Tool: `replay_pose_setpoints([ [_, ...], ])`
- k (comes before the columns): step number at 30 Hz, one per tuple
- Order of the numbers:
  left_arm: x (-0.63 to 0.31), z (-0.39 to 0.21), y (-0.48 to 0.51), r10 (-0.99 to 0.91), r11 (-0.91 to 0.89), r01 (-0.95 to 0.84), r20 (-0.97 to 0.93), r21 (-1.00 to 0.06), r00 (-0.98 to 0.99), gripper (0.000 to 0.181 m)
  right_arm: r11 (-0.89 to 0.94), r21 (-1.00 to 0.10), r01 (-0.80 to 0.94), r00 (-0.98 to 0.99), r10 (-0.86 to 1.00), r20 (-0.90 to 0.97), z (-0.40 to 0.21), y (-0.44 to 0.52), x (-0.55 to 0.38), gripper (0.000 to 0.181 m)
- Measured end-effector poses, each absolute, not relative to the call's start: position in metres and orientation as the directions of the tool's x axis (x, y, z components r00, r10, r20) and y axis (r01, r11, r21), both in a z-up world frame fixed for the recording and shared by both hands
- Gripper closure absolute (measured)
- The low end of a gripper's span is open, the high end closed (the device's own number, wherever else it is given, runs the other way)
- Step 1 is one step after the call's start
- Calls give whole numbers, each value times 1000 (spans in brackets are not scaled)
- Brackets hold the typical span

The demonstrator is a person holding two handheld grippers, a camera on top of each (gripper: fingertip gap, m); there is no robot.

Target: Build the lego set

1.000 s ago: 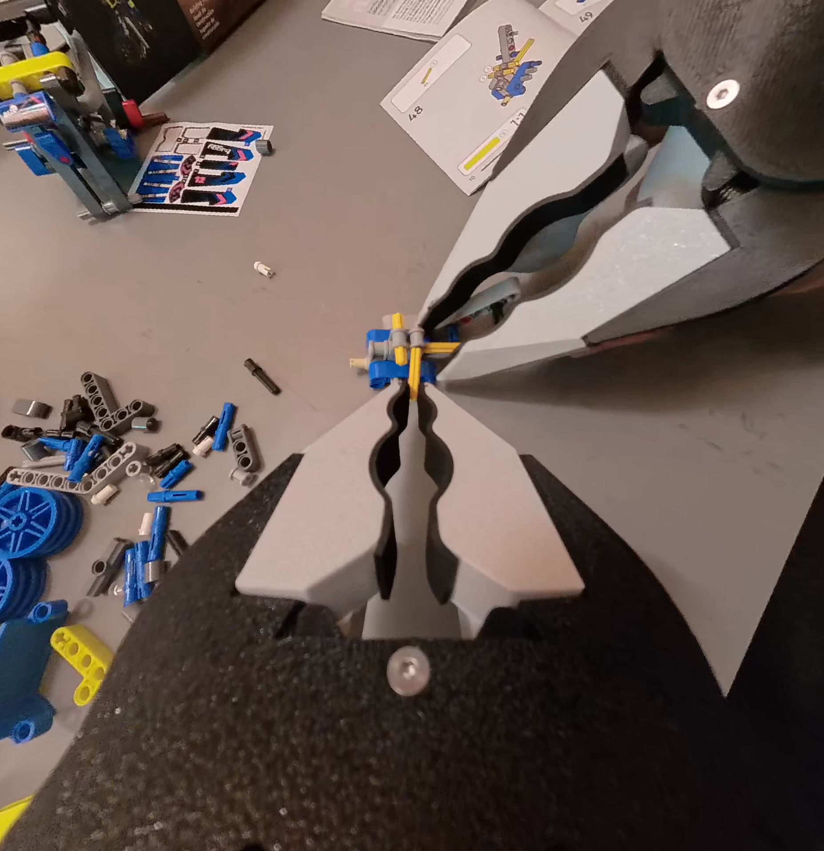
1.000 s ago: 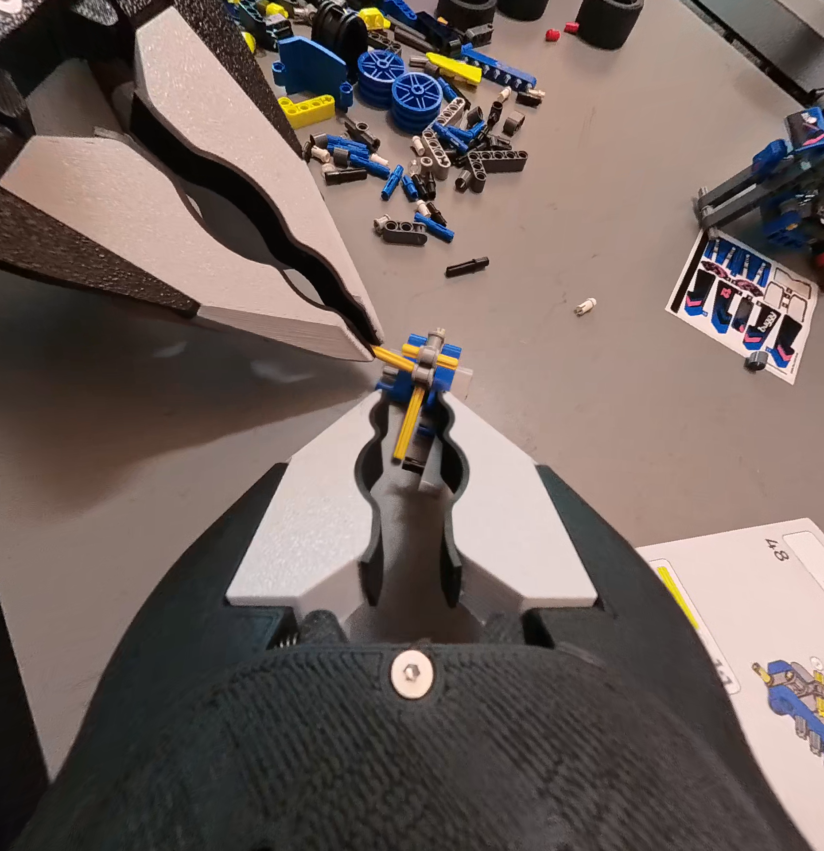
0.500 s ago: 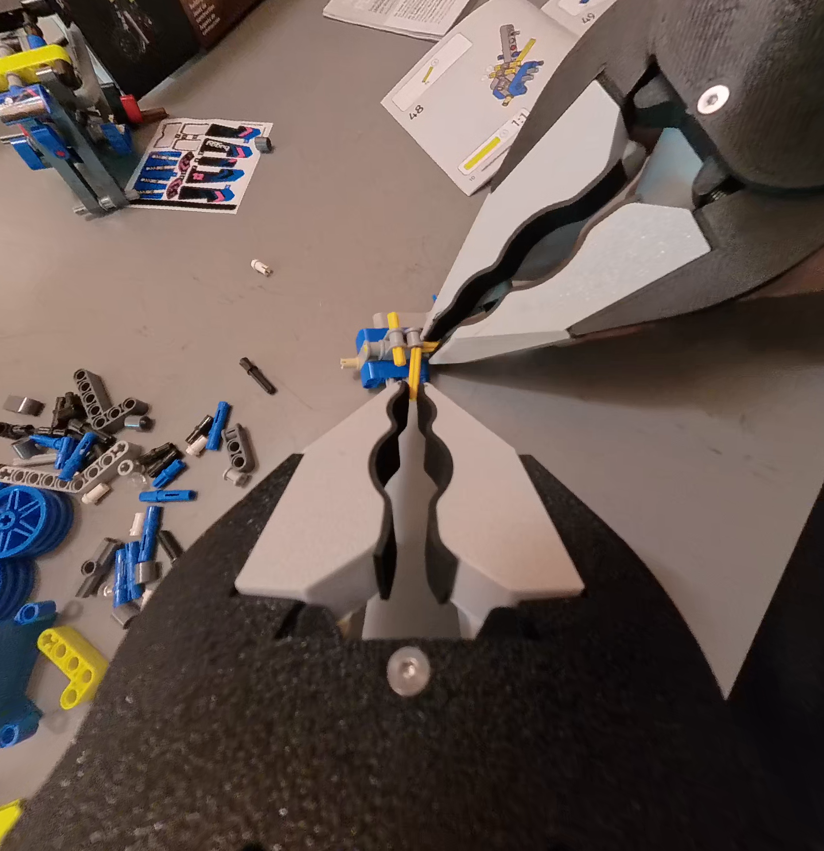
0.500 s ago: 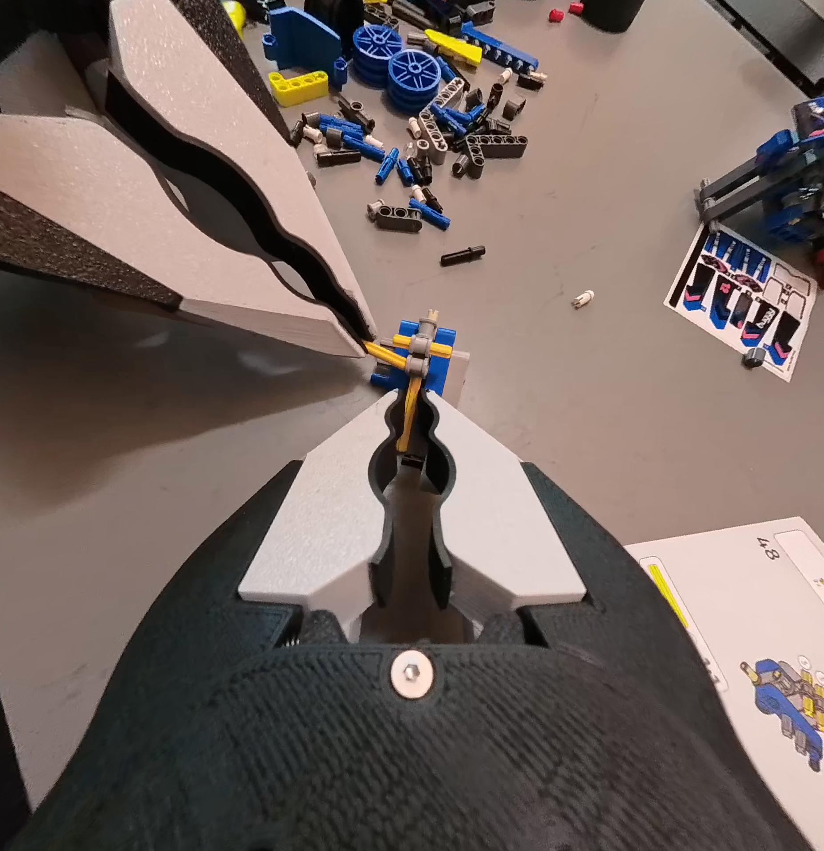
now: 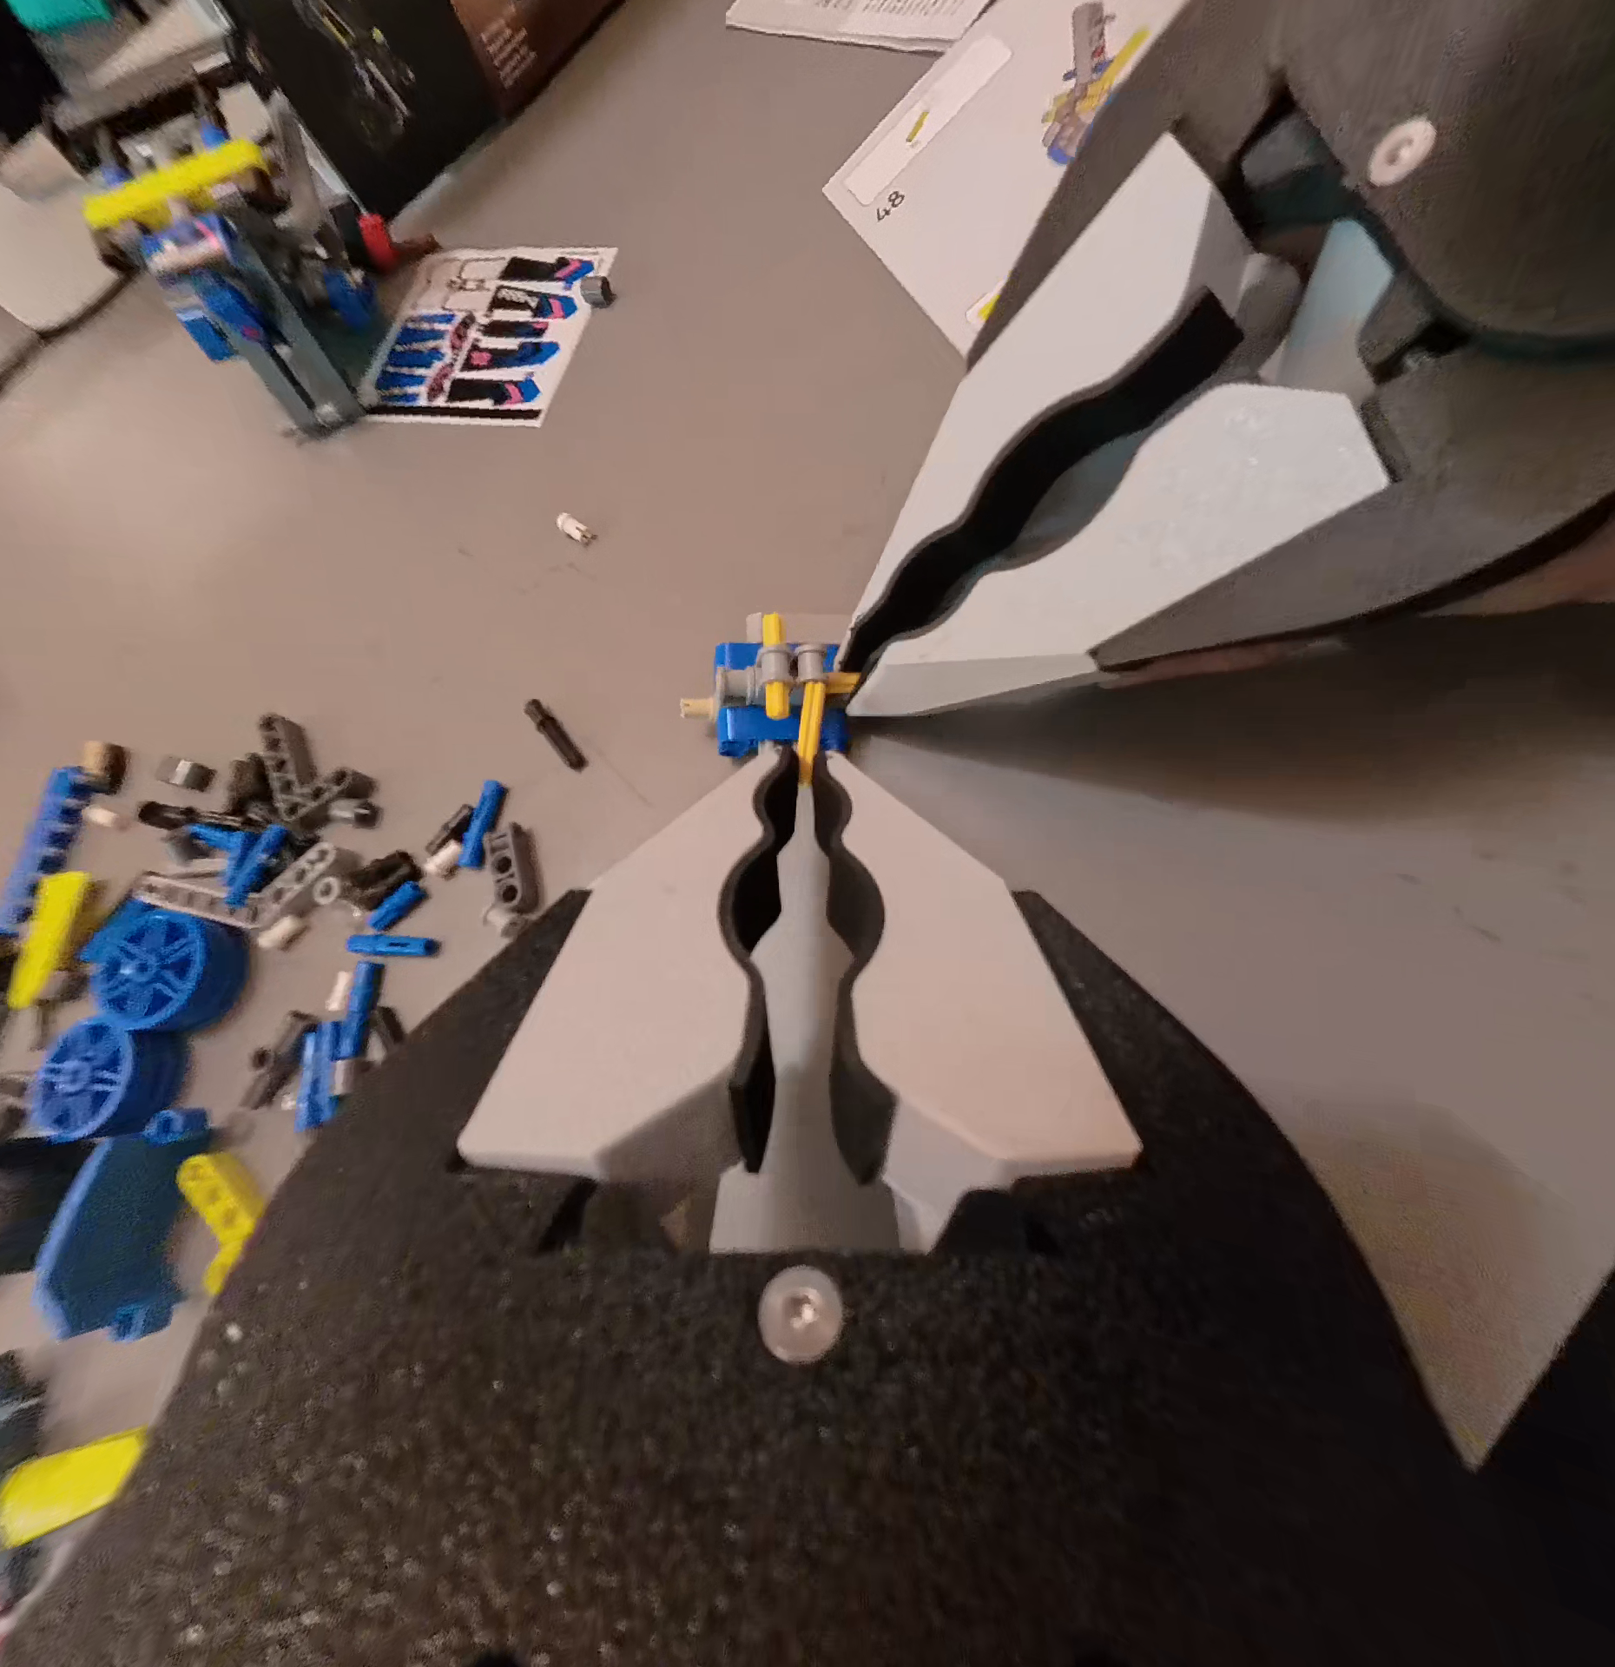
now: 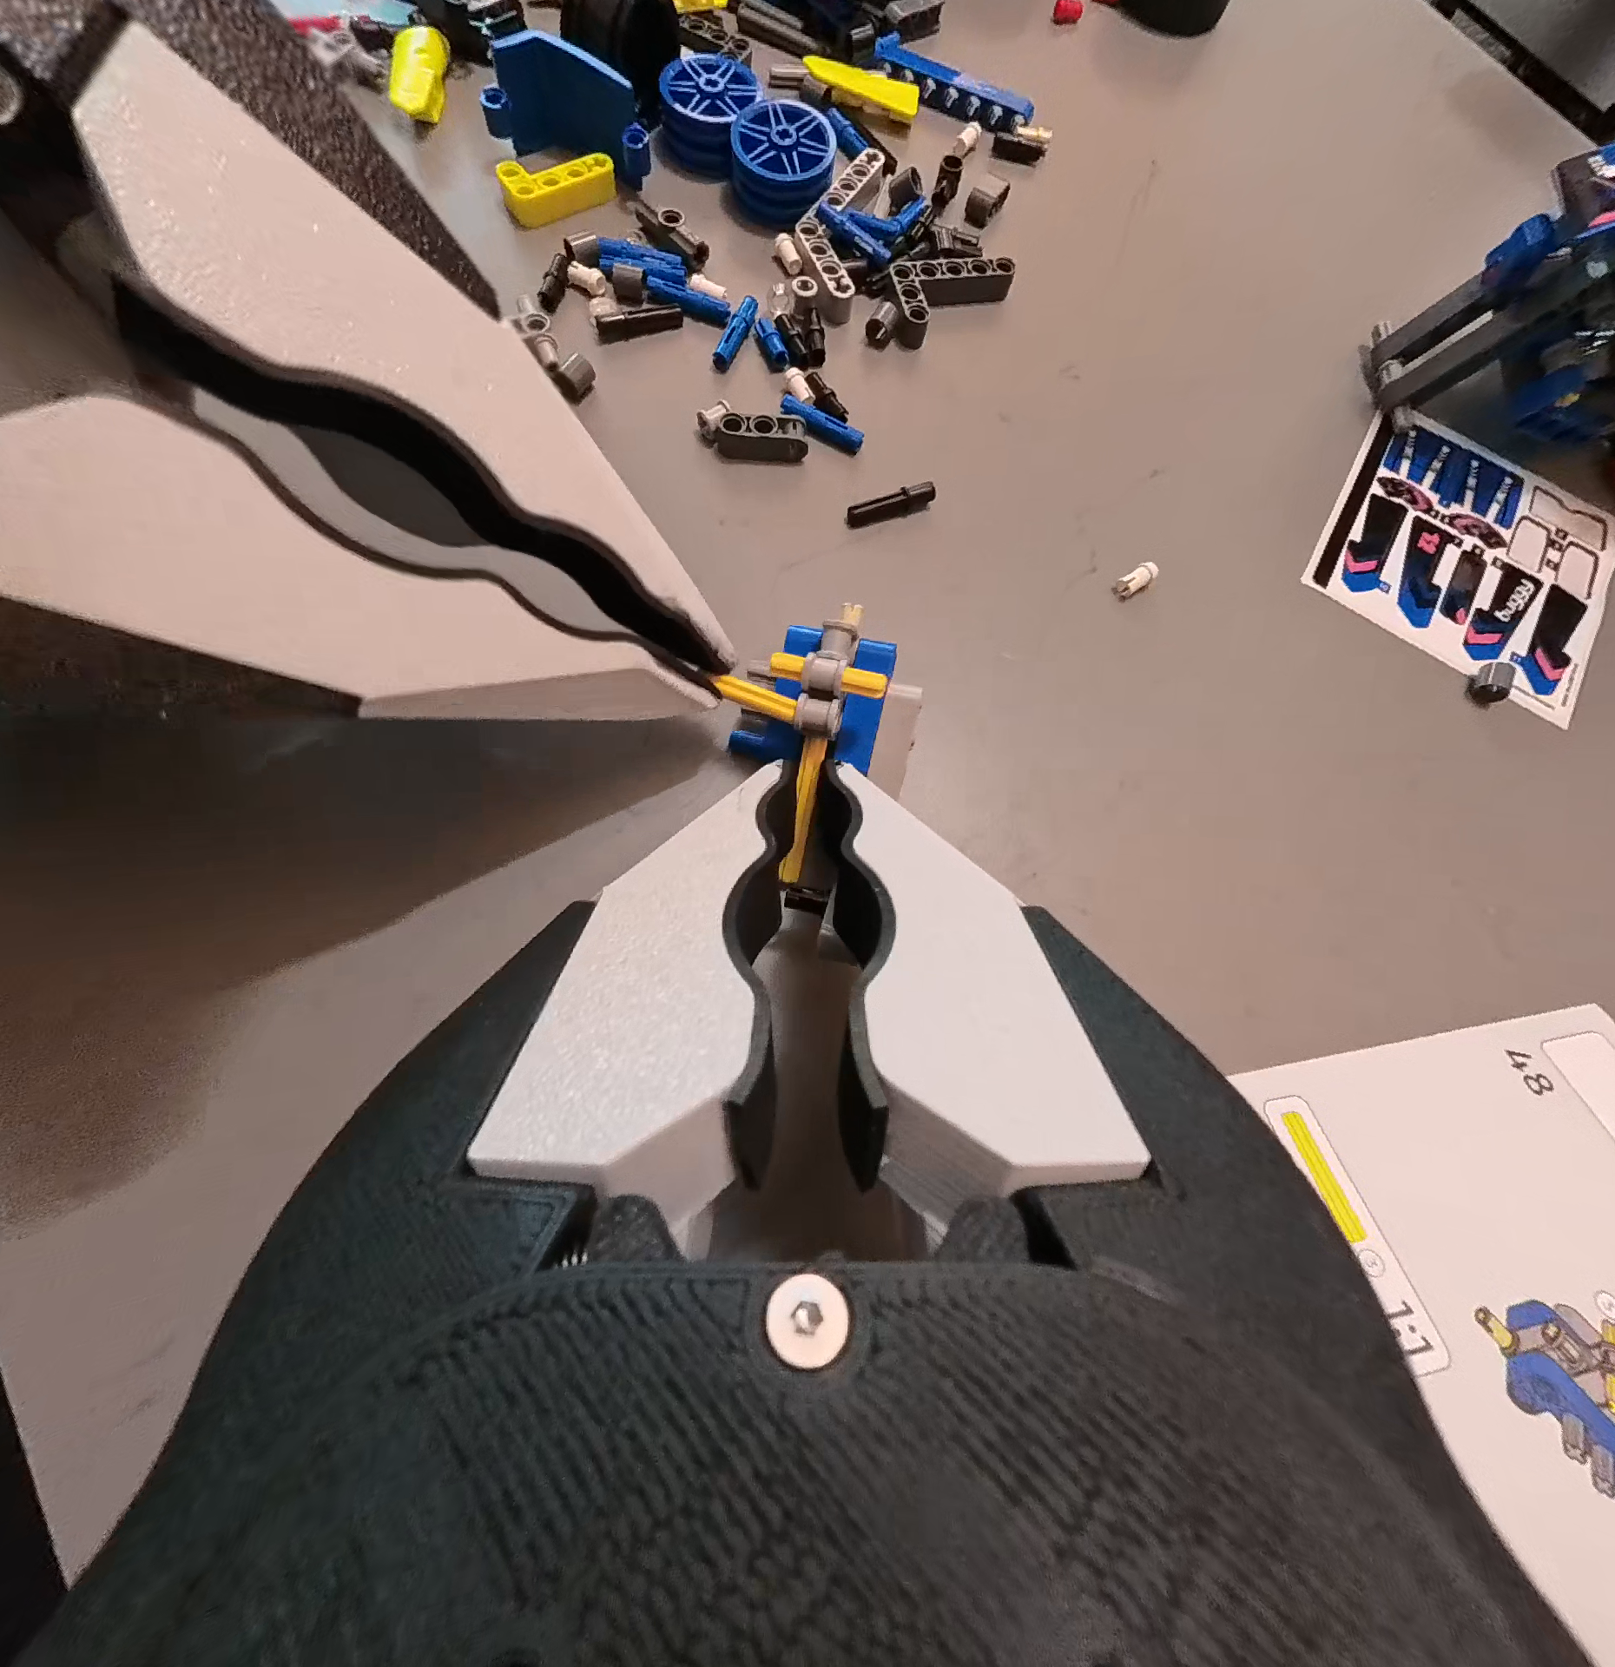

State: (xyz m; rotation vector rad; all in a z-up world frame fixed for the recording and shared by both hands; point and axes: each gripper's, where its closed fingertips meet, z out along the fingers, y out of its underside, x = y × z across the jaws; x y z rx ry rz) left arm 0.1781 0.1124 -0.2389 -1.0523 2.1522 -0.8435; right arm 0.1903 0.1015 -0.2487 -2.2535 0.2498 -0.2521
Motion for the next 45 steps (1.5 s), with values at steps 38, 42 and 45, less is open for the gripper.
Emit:
replay_pose_setpoints([
  [38, 151, -256, 116, -745, 524, -496, -90, -692, -660, 179, -651, -759, -17, 950, -247, 192, -249, 103, 195, 177],
  [42, 148, -256, 118, -735, 520, -491, -73, -699, -674, 170, -650, -760, -20, 951, -246, 185, -249, 103, 195, 177],
  [45, 146, -256, 116, -729, 503, -495, -40, -708, -684, 176, -648, -761, -24, 953, -245, 179, -249, 103, 194, 177],
])
